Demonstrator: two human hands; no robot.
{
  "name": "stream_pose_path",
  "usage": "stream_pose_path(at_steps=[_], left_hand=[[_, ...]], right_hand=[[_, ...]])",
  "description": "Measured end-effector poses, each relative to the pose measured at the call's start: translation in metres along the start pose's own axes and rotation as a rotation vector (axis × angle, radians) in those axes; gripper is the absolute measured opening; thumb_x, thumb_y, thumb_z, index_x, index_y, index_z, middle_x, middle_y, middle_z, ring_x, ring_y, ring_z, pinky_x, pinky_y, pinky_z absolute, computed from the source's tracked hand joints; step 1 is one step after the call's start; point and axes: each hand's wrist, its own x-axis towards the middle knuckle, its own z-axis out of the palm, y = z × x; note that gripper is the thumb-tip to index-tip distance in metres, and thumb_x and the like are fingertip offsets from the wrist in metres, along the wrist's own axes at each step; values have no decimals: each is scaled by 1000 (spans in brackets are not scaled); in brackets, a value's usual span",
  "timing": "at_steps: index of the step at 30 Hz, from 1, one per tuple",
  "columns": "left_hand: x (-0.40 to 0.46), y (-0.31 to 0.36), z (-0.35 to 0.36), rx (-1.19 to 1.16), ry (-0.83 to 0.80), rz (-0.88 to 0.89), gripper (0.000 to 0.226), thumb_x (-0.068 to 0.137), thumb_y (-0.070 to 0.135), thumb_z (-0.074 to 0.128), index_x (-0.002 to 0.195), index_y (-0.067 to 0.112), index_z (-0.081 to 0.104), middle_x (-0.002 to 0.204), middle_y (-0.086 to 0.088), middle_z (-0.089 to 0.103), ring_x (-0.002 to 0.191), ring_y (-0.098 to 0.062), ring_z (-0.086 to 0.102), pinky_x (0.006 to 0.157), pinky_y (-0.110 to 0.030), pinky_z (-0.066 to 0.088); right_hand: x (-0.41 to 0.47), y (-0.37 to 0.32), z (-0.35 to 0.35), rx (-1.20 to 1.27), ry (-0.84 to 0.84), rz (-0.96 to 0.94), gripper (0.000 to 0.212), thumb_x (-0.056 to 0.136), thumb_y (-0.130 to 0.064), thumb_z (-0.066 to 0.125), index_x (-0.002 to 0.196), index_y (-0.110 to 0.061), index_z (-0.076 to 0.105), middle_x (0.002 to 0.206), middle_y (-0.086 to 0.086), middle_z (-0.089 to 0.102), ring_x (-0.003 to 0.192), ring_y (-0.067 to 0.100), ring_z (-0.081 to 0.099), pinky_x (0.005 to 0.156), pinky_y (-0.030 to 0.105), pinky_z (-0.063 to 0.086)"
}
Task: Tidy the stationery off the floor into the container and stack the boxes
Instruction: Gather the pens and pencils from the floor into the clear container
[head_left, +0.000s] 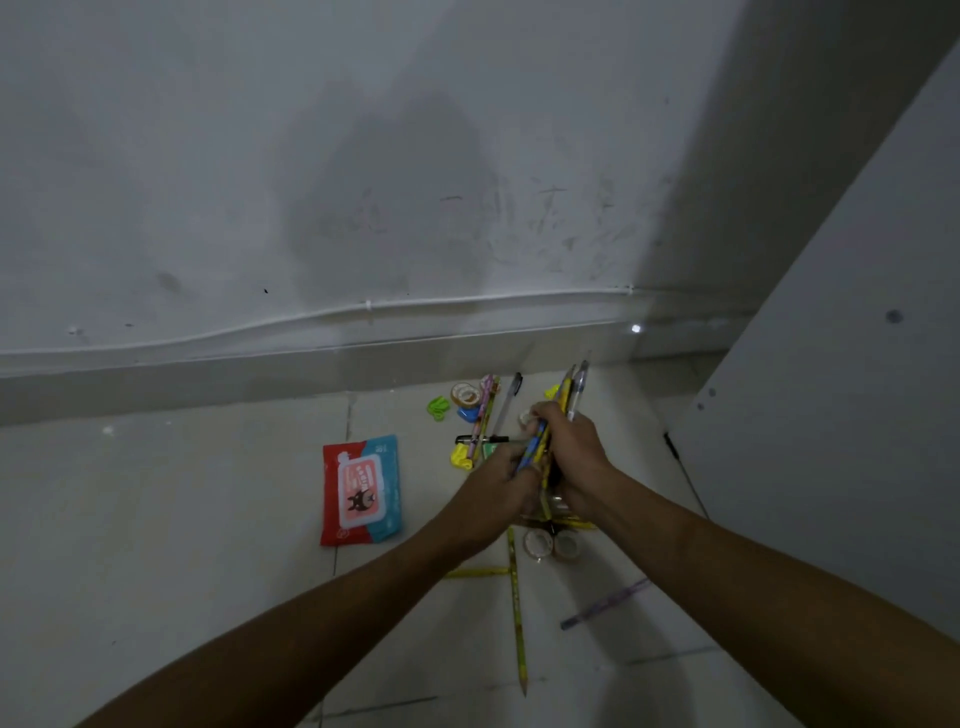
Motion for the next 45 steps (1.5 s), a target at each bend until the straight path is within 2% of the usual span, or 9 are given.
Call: stream_pose_path(at_steps=[6, 10, 18, 23, 27, 33, 36, 38, 45], left_hand=[[2, 3, 1, -421, 109, -232, 21, 97, 24, 44, 86, 23, 62, 105, -7, 60, 89, -19, 64, 75, -36, 57], [1, 12, 0, -738, 261, -435, 35, 98, 45, 37, 98, 17, 57, 103, -4, 61, 86, -17, 60, 59, -31, 49], [3, 29, -4, -976, 359, -385, 55, 100, 46, 29, 128, 6, 52, 116, -16, 62, 94, -26, 61, 85, -38, 48], [8, 33, -10, -1055, 478, -369, 46, 100, 43, 31, 90, 7, 59, 81, -9, 61, 73, -21, 59, 68, -31, 47], [12, 42, -10, -1154, 385, -334, 56, 99, 46, 30, 60, 13, 54, 43, 3, 43, 41, -11, 46, 52, -24, 38], [11, 35, -16, -821, 244, -342, 57, 96, 53, 31, 58, 16, 53, 39, 4, 47, 33, -8, 42, 46, -20, 36], [17, 36, -42, -671, 330, -229, 50, 97, 50, 29, 87, 19, 66, 84, -3, 71, 75, -12, 65, 71, -30, 45], [22, 38, -65, -698, 359, -121, 46, 97, 49, 28, 103, 20, 63, 114, -4, 65, 106, -17, 58, 89, -37, 42], [23, 33, -94, -360, -12, -30, 48, 102, 34, 25, 100, 15, 69, 114, -7, 69, 103, -20, 66, 93, -36, 47]], right_hand=[[5, -14, -14, 182, 19, 28, 32, 92, -22, 54, 63, -11, 55, 59, 4, 52, 54, 20, 51, 55, 32, 45], [0, -21, -6, 367, -64, 47, 19, 95, -13, 51, 76, -11, 47, 60, 3, 50, 64, 18, 59, 66, 35, 52], [-22, -23, 35, 392, -168, 40, 39, 91, -18, 56, 54, -12, 46, 48, 2, 43, 43, 14, 45, 53, 29, 46], [-28, -21, 47, 448, -157, 54, 37, 91, -21, 57, 57, -15, 42, 46, 0, 38, 41, 13, 38, 49, 27, 42], [-35, -17, 57, 444, -144, 80, 34, 89, -20, 58, 60, -14, 40, 46, 2, 36, 40, 14, 36, 43, 21, 38], [-32, -8, 40, 142, -228, -17, 27, 86, -20, 58, 62, -13, 47, 42, 1, 36, 35, 14, 35, 40, 19, 35], [-32, -2, 25, -100, -481, 14, 18, 90, -15, 55, 73, -14, 48, 44, -2, 34, 35, 10, 31, 40, 20, 34], [-33, -1, 14, -232, -650, 111, 32, 90, -16, 55, 61, -18, 43, 44, -4, 34, 36, 9, 29, 40, 19, 34], [-37, -15, 3, -461, -946, 398, 42, 93, -18, 50, 54, -23, 39, 49, -5, 30, 37, 5, 28, 44, 20, 36]])
